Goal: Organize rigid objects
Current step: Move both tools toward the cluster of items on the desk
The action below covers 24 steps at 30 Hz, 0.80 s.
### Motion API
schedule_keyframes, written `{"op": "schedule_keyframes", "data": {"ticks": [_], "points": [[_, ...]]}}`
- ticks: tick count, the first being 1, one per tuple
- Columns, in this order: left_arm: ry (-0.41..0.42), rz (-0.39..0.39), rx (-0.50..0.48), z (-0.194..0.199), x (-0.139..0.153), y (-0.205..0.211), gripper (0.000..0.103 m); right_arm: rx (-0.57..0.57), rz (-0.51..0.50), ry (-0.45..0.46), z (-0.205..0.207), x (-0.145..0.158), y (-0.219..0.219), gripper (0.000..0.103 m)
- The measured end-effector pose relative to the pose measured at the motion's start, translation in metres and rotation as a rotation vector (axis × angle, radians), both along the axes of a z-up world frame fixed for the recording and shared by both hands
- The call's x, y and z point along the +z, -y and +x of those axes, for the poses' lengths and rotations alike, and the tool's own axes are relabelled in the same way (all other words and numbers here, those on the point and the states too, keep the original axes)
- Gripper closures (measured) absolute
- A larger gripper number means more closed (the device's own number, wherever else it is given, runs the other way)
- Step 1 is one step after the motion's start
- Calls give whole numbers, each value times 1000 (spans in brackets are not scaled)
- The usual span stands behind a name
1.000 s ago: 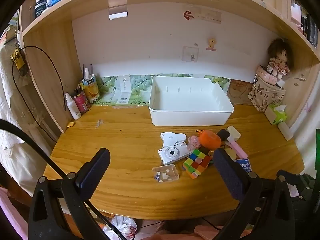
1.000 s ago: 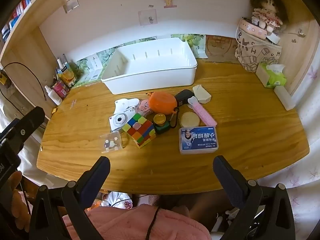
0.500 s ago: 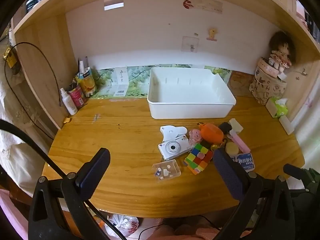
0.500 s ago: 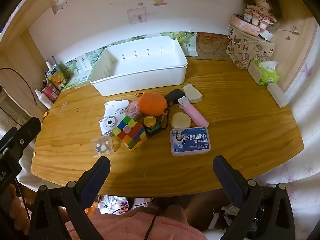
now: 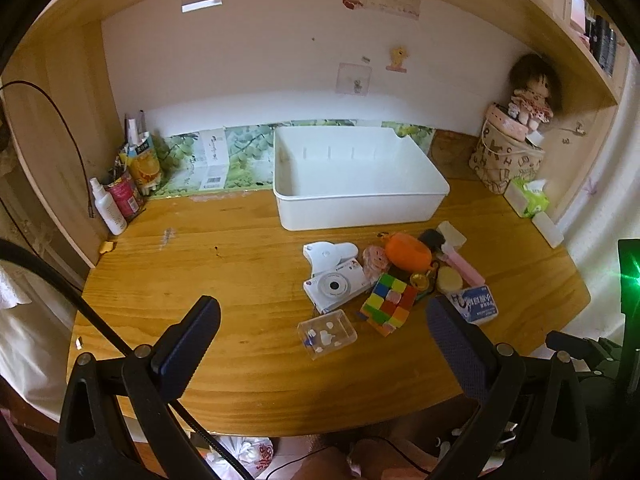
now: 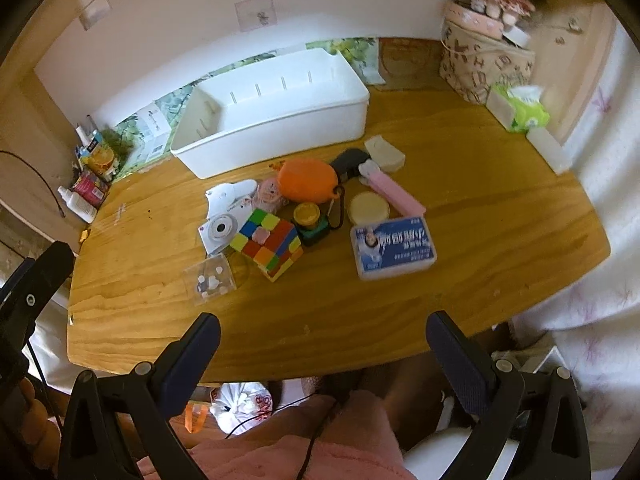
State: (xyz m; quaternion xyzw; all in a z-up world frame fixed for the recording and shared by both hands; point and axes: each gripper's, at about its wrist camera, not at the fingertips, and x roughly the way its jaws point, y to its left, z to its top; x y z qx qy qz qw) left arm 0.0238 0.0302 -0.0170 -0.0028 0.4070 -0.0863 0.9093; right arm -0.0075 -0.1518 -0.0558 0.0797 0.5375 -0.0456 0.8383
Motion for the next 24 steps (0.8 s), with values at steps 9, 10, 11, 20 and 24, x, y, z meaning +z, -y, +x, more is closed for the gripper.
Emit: {"op": "schedule_keyframes", "data": {"ticks": [9,10,11,20,24], "points": [[-34,-23,-98,6,-6,12,1,-84,32,-24,-6,-3,8,0],[-37,-28,-107,8,-6,13,1,-93,39,-27,-6,-4,11,0],[-40,-34,-119,9,-6,15,1,-104,51,-30,-6,-5,14,0],[-52,-10,-194,29,-5,43,1,-187,171,-50,9,-18,45,0],[-86,29,-221,46,-11,58,1,-237,263,-75,23,-28,65,0]]}}
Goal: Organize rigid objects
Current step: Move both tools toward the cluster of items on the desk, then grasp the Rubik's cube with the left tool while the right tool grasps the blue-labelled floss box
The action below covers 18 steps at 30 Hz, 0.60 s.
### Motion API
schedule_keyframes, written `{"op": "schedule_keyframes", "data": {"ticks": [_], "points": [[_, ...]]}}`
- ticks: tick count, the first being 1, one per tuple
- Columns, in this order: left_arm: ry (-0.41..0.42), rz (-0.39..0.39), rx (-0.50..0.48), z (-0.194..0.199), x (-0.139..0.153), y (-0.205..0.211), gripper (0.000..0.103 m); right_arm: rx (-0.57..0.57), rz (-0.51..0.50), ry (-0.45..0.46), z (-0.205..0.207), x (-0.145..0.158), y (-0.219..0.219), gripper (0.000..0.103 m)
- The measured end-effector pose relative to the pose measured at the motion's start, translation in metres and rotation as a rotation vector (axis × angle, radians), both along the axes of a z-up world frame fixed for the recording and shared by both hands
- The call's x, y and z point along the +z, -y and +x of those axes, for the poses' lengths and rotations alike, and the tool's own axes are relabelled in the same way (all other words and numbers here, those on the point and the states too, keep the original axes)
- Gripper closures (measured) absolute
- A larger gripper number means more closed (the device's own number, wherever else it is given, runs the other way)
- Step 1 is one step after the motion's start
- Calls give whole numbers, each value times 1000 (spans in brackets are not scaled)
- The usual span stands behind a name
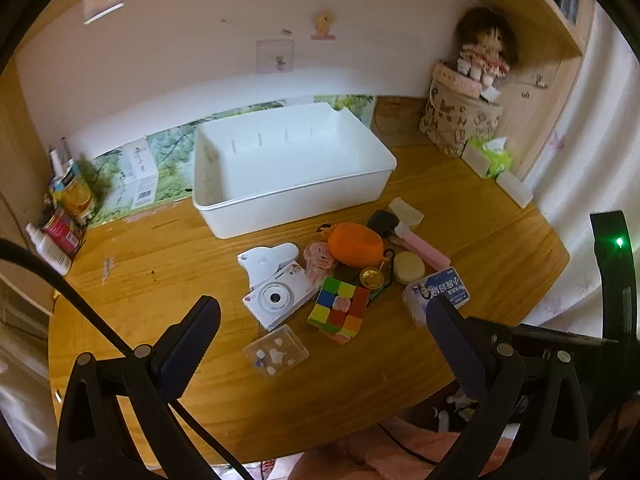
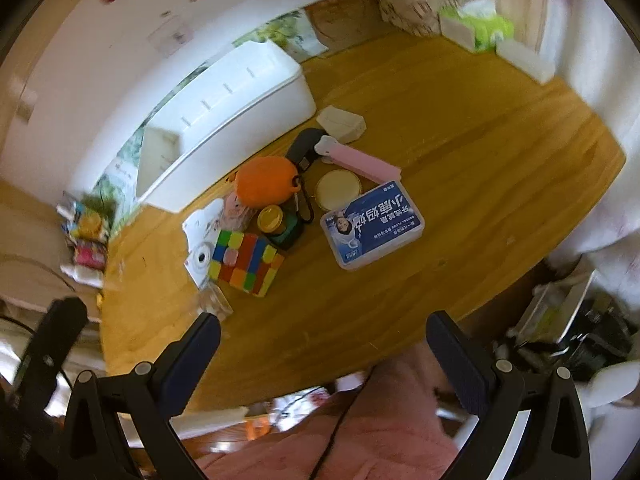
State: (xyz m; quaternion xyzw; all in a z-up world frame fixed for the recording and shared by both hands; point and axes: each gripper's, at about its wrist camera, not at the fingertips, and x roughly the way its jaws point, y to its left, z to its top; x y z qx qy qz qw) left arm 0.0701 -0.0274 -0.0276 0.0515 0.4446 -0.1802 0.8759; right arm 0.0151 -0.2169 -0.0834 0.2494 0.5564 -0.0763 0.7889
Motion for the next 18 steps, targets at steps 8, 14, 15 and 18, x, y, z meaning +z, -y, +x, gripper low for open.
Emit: {"op": "schedule_keyframes", "data": {"ticks": [8,14,15,18], "points": [[-90,55,-30,35,-20,29,1,-85,129,-65,26,-25,36,0],[-185,133,-87,58,-45,57,1,-179,273,-141,48,-53,61,0],[-202,138,-96,63,-49,61,1,-193,292,-157,51,-59,64,0],[-259,161,-116,75,-61,70,1,-222,314,-205,59,-72,72,0]]}}
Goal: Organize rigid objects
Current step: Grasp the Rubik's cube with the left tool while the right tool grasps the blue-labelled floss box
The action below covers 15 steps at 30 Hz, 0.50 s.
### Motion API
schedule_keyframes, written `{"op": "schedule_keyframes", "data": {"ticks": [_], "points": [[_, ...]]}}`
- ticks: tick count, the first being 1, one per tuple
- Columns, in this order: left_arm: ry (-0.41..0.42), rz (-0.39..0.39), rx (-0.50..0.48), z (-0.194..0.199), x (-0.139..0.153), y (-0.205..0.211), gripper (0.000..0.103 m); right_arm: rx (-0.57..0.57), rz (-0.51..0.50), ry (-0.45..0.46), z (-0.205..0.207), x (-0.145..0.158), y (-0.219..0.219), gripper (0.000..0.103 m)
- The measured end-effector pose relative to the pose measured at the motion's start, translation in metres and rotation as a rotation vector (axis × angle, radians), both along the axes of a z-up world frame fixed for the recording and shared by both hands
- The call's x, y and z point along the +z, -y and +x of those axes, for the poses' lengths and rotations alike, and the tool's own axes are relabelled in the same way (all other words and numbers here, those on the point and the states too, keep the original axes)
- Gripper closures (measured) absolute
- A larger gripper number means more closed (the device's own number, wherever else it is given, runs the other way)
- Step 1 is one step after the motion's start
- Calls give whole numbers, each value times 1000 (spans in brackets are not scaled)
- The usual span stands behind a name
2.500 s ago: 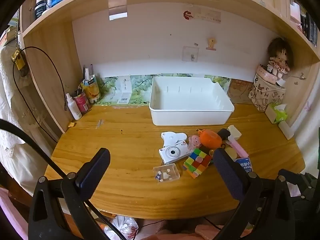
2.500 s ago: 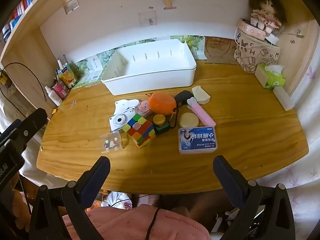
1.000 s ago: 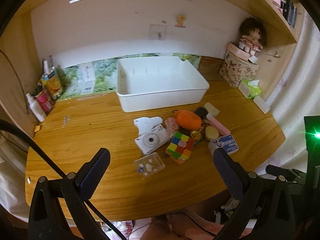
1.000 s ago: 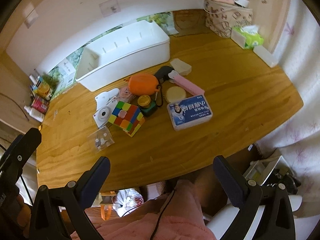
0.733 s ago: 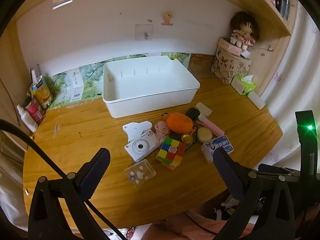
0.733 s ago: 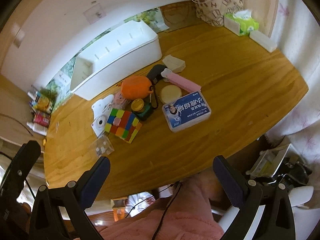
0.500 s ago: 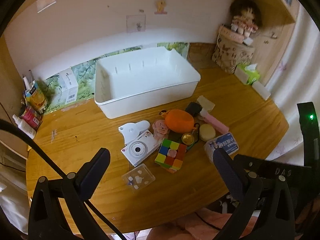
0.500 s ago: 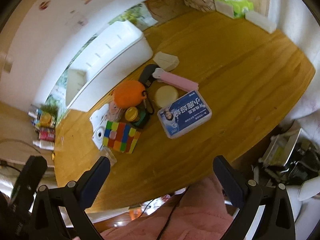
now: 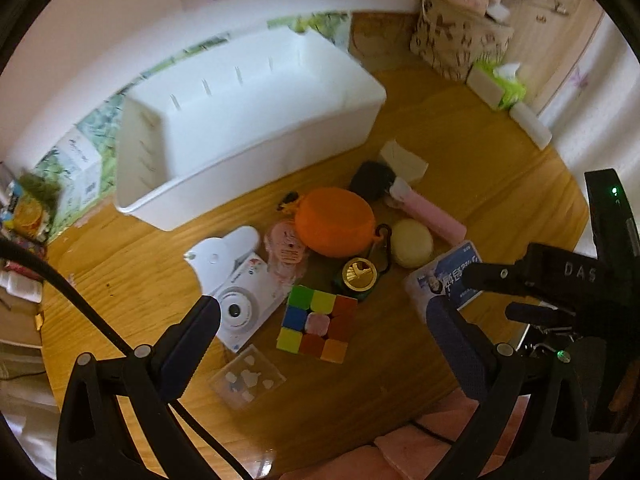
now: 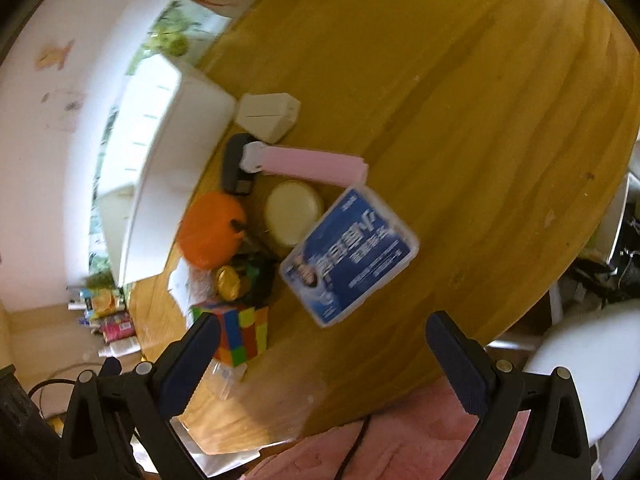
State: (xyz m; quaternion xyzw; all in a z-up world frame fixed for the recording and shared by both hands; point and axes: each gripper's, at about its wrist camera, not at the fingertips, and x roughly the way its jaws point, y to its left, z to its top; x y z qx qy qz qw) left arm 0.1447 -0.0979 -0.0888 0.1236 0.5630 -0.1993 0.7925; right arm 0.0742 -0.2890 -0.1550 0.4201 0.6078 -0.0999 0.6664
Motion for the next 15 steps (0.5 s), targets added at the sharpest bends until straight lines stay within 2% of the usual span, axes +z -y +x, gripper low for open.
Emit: {"op": "schedule_keyframes", "data": {"ticks": [6,15], "points": [[-123,75,-30,14,-29,15,1,-63,64,-63,12,-21,14,0],[-297,158,-23,29,-69,20,1,-121,128,-147,23,-45,23,6]]}}
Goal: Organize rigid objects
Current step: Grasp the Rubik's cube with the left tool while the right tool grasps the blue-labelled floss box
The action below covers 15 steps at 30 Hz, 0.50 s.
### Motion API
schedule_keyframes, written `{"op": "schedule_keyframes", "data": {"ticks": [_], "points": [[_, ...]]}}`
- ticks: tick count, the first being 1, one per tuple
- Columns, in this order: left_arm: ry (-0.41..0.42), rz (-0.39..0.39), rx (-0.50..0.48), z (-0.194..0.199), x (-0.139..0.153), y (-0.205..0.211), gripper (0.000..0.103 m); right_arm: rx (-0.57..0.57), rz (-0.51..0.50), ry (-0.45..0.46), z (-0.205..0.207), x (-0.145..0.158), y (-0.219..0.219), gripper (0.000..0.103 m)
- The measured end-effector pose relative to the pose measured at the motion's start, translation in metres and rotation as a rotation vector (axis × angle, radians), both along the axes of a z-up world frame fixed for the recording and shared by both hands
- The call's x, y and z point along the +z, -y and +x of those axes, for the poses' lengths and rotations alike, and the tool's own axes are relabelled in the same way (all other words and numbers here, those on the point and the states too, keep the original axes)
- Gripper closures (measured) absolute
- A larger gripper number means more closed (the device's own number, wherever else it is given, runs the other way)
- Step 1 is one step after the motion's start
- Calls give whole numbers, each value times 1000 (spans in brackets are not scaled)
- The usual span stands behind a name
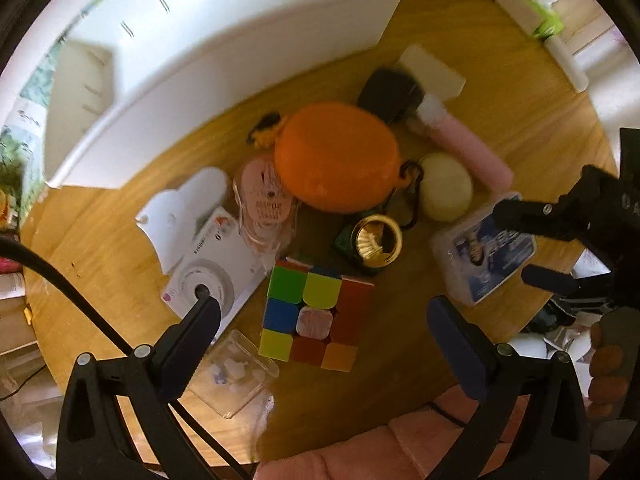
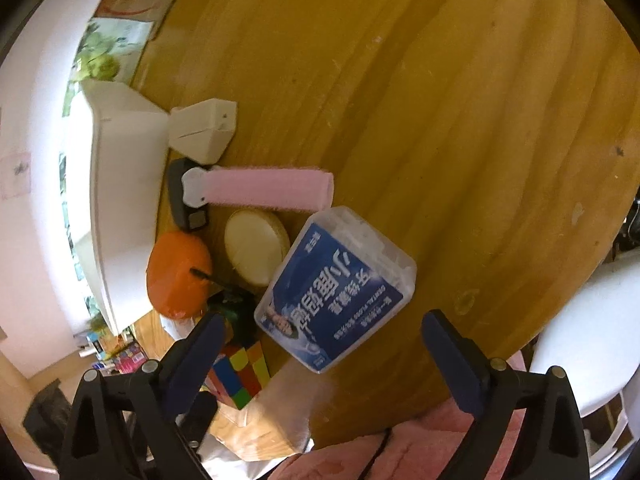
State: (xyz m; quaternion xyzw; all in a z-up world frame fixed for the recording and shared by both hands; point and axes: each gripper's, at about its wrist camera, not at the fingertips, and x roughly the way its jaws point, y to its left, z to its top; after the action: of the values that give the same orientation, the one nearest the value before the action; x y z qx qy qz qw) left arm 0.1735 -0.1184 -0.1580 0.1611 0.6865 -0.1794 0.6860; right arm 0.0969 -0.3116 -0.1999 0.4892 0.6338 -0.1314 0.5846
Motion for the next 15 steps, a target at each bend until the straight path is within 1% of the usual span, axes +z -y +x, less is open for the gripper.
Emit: {"op": "schedule_keyframes", "data": {"ticks": [6,9,12,15], "points": [[-96,37,12,4,-21,-3,1,-26,28,-57,9,-14,4,10],[-122,45,14,5,-26,-4,1,-29,32,-75,11,-18,5,11],[-149,49,19,7,-34,-4,2,-35,32,-86,12,-20,6,16],[-178,41,30,11,-42,1,3,-28,29,-104,15,-22,5,16]]}}
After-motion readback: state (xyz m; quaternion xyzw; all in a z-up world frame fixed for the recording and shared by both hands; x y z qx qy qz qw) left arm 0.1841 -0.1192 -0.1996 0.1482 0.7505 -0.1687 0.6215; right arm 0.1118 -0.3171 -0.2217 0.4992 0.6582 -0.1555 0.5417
